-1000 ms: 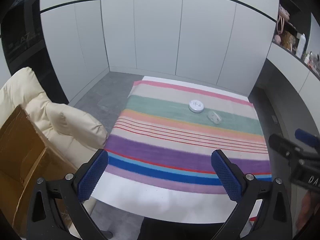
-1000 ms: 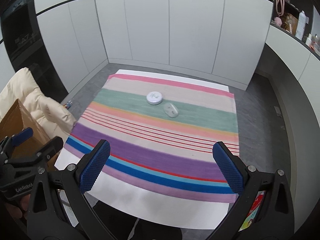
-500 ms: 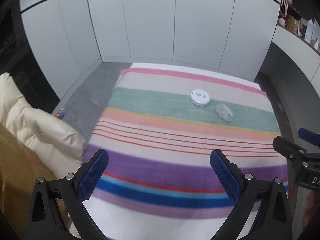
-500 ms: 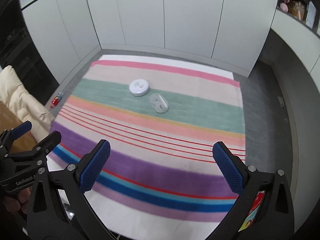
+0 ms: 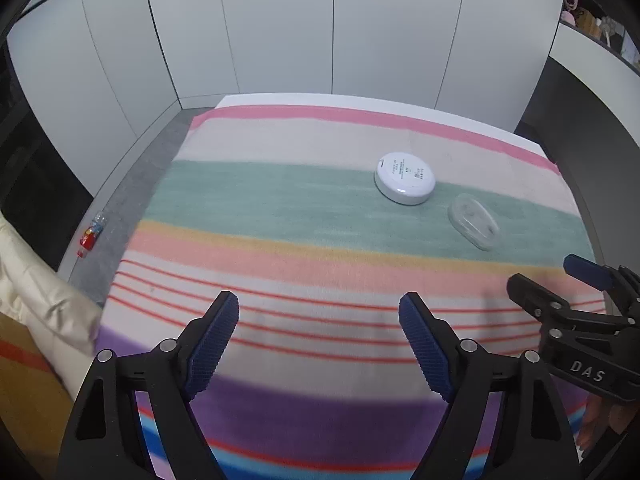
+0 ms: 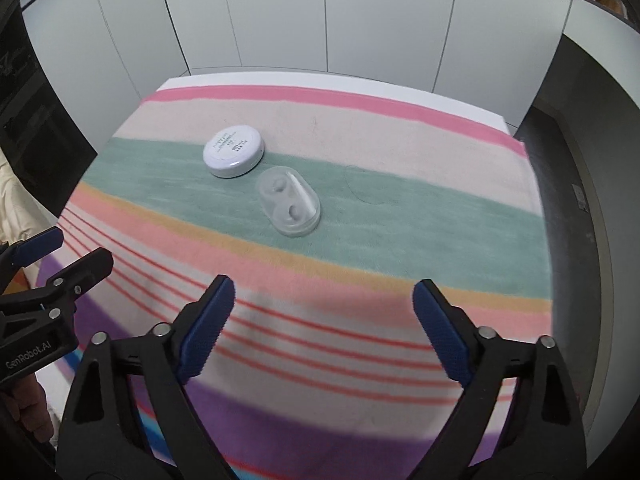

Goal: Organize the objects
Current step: 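Move both open tools back over the blanket toward the white compact and clear case, then grasp the white round compact with left tool while right tool grasps the clear case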

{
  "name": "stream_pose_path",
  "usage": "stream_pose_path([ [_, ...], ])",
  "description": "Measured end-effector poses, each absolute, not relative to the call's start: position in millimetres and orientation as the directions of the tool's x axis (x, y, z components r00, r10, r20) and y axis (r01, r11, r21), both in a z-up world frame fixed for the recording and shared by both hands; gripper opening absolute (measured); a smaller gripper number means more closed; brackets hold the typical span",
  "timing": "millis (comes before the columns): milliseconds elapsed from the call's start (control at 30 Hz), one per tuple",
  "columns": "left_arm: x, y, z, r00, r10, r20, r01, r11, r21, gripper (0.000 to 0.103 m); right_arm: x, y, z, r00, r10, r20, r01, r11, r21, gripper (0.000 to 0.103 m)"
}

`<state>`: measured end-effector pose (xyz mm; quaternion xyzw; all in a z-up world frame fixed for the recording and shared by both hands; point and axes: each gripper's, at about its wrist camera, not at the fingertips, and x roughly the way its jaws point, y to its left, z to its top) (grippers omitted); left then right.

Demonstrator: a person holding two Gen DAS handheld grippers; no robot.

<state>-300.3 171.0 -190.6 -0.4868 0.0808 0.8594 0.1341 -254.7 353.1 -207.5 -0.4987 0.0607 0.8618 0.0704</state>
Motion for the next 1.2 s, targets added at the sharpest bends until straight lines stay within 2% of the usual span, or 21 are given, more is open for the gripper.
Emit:
stream_pose_path([
  [67, -307.9, 174.6, -197.1, -0.489, 0.160, -0.857, -0.315, -0.949, 0.002, 0.081, -263.6, 354.3, -215.3, -0.494, 0.059, -0.868, -0.180, -0.983, 0.036, 0.090],
  [233, -326.4, 181.1, -211.0, -0.483, 0.178, -0.857, -0.323, -0.946, -0.015, 0.082, -288.7, 351.9, -228.8, -0.515, 0.040, -0.856, -0.141, -0.989, 0.039, 0.074],
  [367, -337.5, 185.8, -217.2, -0.488, 0.178, -0.854, -0.335, -0.942, -0.004, 0.082, -306.9, 344.5, -234.0, -0.525, 0.025, -0.851, -0.098, -0.995, 0.030, 0.065],
  [533, -349.2, 199.5, -224.1, -0.482, 0.202, -0.852, -0.361, -0.933, -0.017, 0.083, -316.7, 337.9, -235.5, -0.546, 0.053, -0.836, -0.069, -0.997, -0.018, 0.044],
  [767, -365.1, 232.6, -235.1, -0.476, 0.247, -0.844, -0.426, -0.904, -0.024, 0.088, -322.6, 356.3, -235.3, -0.558, 0.094, -0.825, -0.116, -0.993, -0.034, 0.043],
  [1000, -389.2, 263.4, -235.7, -0.474, 0.279, -0.835, -0.481, -0.876, -0.019, 0.088, -334.8, 387.8, -234.3, -0.550, 0.126, -0.826, -0.187, -0.982, -0.025, 0.043],
  [1100, -396.3, 270.3, -235.9, -0.491, 0.274, -0.827, -0.484, -0.875, -0.003, 0.081, -336.0, 395.3, -234.1, -0.548, 0.130, -0.826, -0.211, -0.977, -0.014, 0.043],
  [1167, -398.1, 272.6, -233.0, -0.493, 0.287, -0.821, -0.494, -0.869, -0.007, 0.058, -336.7, 395.9, -234.9, -0.547, 0.130, -0.827, -0.217, -0.976, -0.011, 0.043],
  [1200, -397.4, 275.1, -231.0, -0.485, 0.289, -0.825, -0.505, -0.863, -0.006, 0.059, -336.4, 396.5, -234.9, -0.545, 0.129, -0.828, -0.219, -0.976, -0.008, 0.043],
])
